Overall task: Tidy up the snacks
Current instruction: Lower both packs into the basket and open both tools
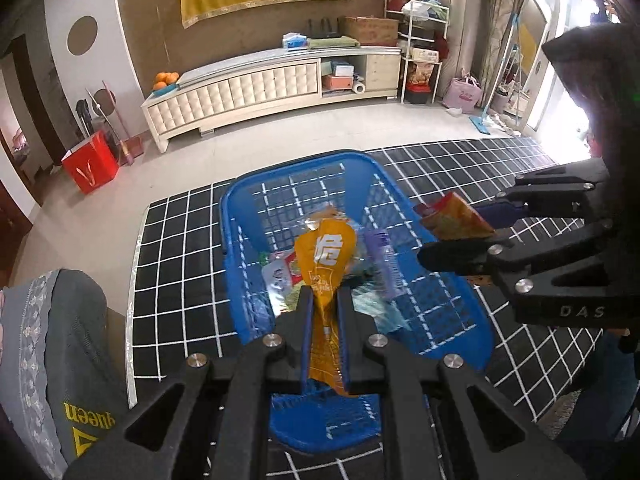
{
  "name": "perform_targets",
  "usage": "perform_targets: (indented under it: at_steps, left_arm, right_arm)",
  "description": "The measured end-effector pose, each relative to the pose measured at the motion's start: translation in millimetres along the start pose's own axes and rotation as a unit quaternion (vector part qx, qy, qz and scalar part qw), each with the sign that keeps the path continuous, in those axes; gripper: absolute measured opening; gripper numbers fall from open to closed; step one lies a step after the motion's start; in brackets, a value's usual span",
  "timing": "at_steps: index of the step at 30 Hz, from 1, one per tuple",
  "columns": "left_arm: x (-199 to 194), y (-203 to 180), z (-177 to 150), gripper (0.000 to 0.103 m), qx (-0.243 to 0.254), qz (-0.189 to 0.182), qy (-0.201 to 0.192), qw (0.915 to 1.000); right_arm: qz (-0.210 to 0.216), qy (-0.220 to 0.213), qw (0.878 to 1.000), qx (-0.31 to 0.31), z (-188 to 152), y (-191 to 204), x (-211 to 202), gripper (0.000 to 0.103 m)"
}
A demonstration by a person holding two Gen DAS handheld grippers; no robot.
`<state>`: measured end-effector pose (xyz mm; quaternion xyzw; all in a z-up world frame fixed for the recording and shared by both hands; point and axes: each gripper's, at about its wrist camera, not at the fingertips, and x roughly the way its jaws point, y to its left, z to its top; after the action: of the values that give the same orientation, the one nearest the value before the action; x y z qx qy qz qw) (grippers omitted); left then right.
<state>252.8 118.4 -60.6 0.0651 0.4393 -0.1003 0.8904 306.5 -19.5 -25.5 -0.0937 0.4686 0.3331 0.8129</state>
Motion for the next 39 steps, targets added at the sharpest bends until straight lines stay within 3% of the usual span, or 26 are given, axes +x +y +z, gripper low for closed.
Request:
perform_targets:
  at_steps: [15, 18, 19, 20, 21, 22, 23, 26, 39]
  left_arm:
    - [50.6, 28.8, 5.8, 0.011, -0.023, -0.016, 0.026, 0.9993]
    - [52.2, 29.8, 12.2, 0.015, -0.018, -0.008, 0.023, 0.9995]
    - [52.1, 31.0, 14.1, 0.025, -0.018, -0.004, 0.023, 0.9996]
    - [52.5, 32.6, 15.5, 0.046, -0.02, -0.005, 0.026, 0.9994]
    - [51.7, 33.3, 16.6, 0.055, -0.02, -0.008, 0.028, 0.9994]
    - [47.5, 32.9, 16.7, 0.062, -0.017, -0.007, 0.023, 0.9996]
    - [43.6, 32.1, 16.4, 0.064, -0.015, -0.008, 0.019, 0.9997]
    - [34.0, 32.4, 12.9, 0.071, -0.022, -0.013, 0.013, 0.9996]
    - [1.4, -0.5, -9.0, 0.074, -0.003, -0.012, 0.007, 0.9999]
  right_arm:
    - [-0.018, 0.047, 0.999, 0.0, 18.9, -6.4, 50.7, 0.036]
    - [-0.017, 0.05, 0.999, 0.002, 23.8, -8.1, 54.4, 0.036]
    - [-0.023, 0.048, 0.999, -0.002, 26.7, -8.1, 54.8, 0.037]
    - [-0.031, 0.048, 0.998, -0.003, 29.3, -8.8, 56.2, 0.045]
    - [-0.04, 0.049, 0.998, -0.002, 31.1, -10.0, 57.0, 0.053]
    - [-0.045, 0.047, 0.998, -0.003, 32.1, -10.4, 56.3, 0.072]
    - [-0.056, 0.041, 0.998, -0.007, 32.1, -10.4, 53.1, 0.08]
    - [-0.066, 0.031, 0.997, -0.007, 29.1, -11.7, 43.3, 0.092]
    - [-0.074, 0.019, 0.997, 0.018, -10.2, -17.7, -6.9, 0.094]
